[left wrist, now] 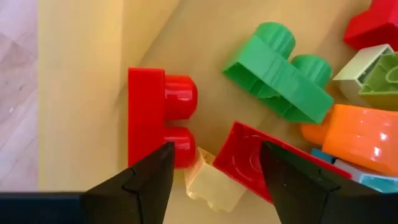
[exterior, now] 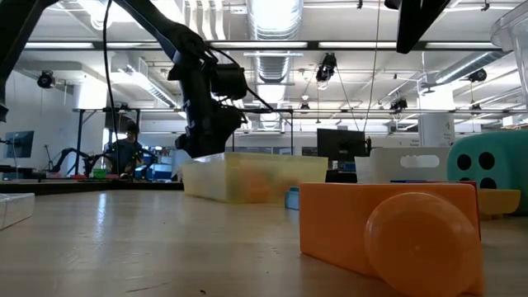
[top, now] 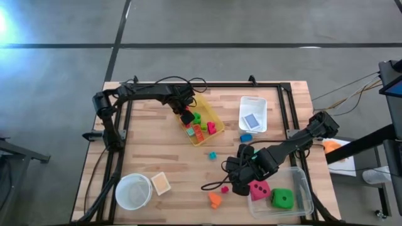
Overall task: Pick & Place Toys
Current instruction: Put the blue dice into the transparent bin
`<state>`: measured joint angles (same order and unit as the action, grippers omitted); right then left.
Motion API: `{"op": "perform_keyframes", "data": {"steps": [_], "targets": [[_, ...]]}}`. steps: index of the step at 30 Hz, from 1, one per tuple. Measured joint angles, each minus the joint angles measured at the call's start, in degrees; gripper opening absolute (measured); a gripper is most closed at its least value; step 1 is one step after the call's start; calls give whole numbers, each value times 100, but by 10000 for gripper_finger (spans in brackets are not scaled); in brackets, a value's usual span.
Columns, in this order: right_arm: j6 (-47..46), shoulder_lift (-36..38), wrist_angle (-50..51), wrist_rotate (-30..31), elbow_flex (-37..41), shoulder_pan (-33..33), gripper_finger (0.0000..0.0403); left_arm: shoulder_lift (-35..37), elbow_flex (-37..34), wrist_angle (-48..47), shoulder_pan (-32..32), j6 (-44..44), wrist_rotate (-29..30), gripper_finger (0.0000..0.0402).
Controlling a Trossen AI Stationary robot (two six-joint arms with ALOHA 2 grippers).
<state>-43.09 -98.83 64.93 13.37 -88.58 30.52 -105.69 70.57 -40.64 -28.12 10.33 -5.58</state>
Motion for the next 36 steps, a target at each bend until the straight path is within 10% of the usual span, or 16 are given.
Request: {"op": "perform_keyframes", "data": {"steps": [10, 26, 36], "targets": [[-61, 0, -15, 11, 0, -23, 343, 784, 8, -20, 47, 63, 24, 240], [-2637, 35, 1898, -855, -231, -928, 343, 2486, 13, -153, 1437, 352, 17, 240], [-2090, 37, 1300, -1331, -232, -1370, 343, 3330, -43, -318, 2299, 344, 14, 240]]}}
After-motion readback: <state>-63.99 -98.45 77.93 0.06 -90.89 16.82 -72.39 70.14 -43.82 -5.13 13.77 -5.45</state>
